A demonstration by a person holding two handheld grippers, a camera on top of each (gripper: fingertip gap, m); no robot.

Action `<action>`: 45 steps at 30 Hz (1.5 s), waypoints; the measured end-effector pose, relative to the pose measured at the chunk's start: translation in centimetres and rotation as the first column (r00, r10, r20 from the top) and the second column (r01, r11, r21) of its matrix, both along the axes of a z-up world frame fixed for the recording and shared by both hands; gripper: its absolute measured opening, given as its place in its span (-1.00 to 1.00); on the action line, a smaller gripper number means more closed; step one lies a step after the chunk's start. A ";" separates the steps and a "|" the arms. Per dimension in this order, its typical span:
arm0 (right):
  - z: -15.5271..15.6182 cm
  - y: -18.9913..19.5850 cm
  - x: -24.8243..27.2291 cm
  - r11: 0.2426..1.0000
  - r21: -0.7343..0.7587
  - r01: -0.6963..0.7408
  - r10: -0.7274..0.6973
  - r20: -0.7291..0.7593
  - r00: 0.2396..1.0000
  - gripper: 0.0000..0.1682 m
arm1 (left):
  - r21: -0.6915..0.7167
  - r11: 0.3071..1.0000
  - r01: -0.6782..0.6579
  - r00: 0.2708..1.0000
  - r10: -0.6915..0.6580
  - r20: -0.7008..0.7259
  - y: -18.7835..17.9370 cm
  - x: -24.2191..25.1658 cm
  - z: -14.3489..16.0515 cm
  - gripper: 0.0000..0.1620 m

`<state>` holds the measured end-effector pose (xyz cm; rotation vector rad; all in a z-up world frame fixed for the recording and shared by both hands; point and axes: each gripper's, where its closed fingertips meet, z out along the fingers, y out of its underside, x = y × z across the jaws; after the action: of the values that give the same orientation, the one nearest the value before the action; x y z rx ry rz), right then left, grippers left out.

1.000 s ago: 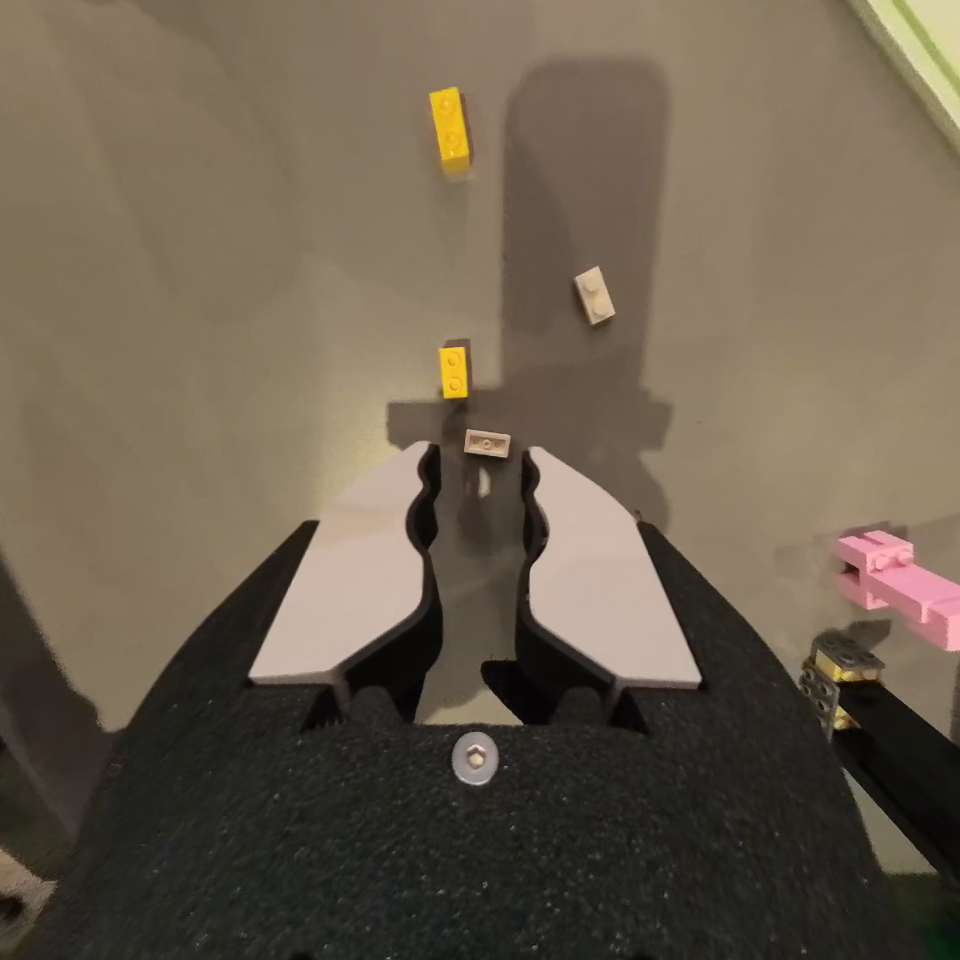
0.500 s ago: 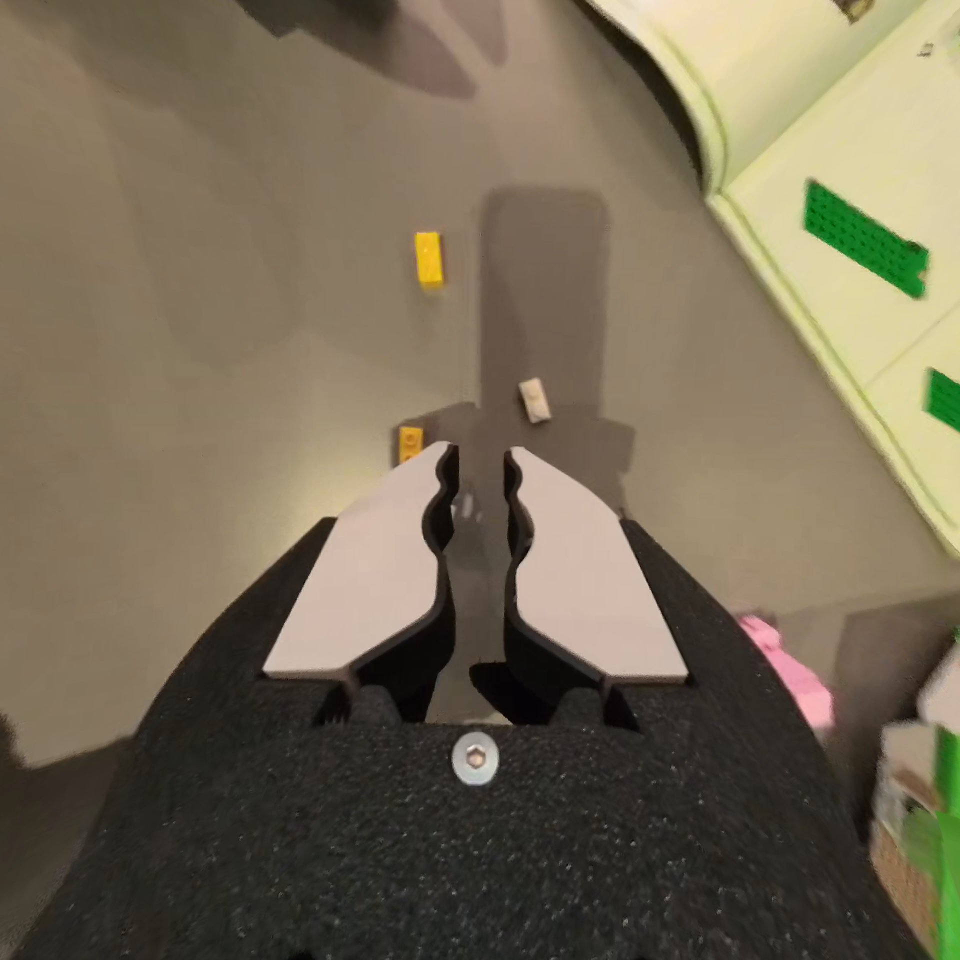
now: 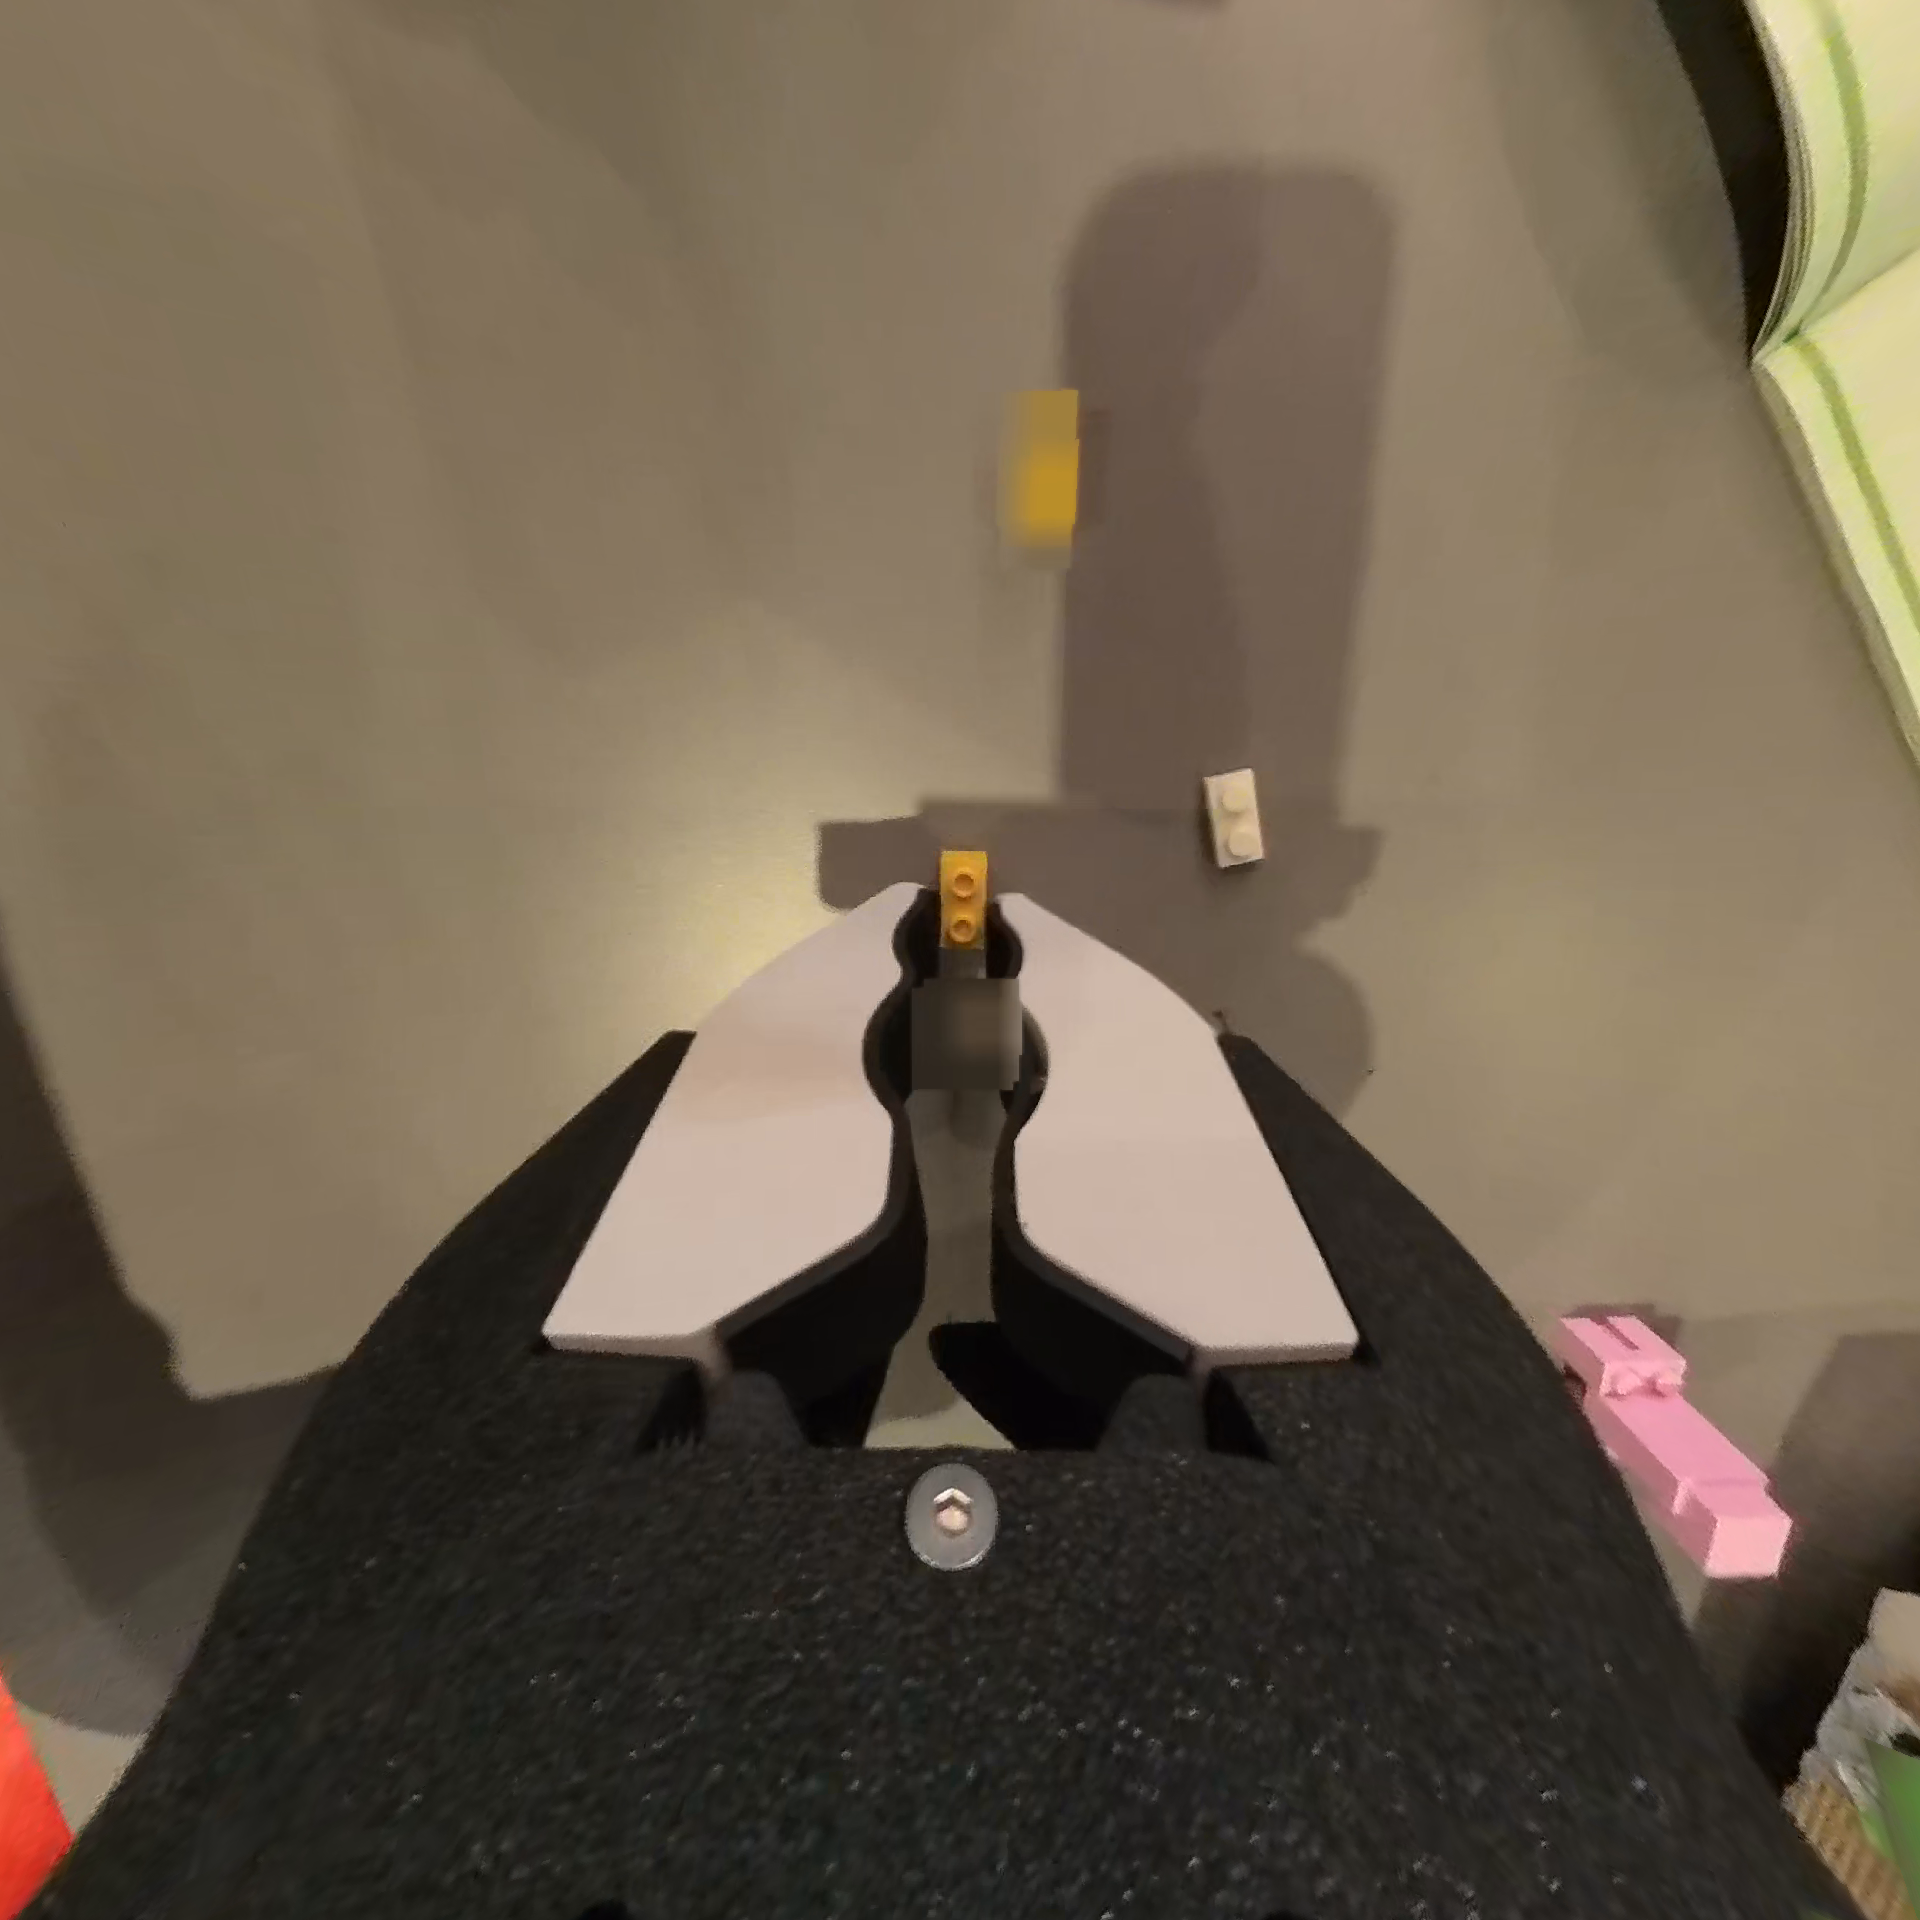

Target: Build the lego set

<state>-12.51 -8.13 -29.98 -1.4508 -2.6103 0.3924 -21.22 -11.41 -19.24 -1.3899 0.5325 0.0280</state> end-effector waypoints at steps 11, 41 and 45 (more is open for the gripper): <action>1.6 3.7 -3.5 0.990 0.019 -0.143 0.144 -0.073 0.987 -0.91 | 0.003 1.000 -0.006 1.000 0.006 -0.012 0.0 0.0 0.0 -0.93; 0.4 3.3 -3.6 0.974 -0.010 -0.227 0.227 0.038 0.973 -0.91 | -0.005 1.000 0.005 1.000 -0.005 -0.019 0.1 0.3 -0.2 -0.95; 0.4 3.3 -3.6 0.975 -0.009 -0.224 0.224 0.052 0.973 -0.91 | -0.006 1.000 0.006 1.000 -0.006 -0.021 0.1 0.3 -0.2 -0.95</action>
<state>-16.14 -4.84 -29.55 -1.1848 -2.8270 0.3864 -20.93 -11.30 -19.45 -1.3945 0.5543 0.0358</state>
